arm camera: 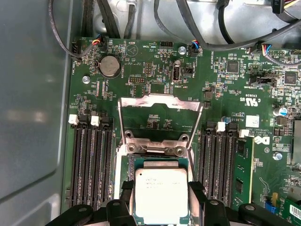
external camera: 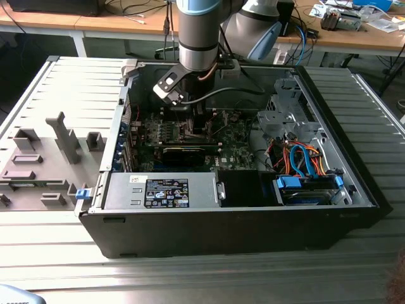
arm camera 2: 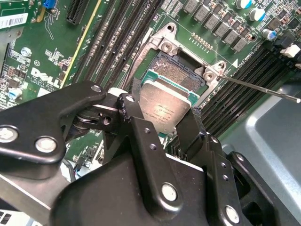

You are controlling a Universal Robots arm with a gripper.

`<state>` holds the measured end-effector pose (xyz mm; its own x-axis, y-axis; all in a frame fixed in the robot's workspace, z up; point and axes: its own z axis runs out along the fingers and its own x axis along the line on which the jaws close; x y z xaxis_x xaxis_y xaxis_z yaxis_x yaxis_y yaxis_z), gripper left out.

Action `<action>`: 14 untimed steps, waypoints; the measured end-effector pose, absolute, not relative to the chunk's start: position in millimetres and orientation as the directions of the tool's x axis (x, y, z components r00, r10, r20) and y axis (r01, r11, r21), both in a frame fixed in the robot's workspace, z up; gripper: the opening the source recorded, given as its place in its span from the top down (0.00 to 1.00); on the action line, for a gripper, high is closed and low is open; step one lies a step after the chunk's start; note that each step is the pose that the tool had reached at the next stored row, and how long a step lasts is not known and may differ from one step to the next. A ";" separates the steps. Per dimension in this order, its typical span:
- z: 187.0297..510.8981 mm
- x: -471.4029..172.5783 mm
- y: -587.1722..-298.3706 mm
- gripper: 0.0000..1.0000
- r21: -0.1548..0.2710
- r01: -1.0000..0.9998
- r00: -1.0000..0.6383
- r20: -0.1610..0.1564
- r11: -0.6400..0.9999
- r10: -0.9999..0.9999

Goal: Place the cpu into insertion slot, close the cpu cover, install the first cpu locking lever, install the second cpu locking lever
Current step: 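Place the cpu into insertion slot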

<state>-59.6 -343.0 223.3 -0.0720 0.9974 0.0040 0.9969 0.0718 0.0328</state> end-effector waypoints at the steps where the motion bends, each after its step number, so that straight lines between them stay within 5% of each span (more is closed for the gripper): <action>1: 223.1 -59.7 -343.0 0.45 0.033 0.997 -0.072 0.004 0.072 0.997; 14: 220.7 -61.1 -343.0 0.45 0.033 0.997 -0.072 0.004 0.072 0.997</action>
<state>-61.1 -343.0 220.7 -0.0720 0.9974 0.0040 0.9969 0.0718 0.0328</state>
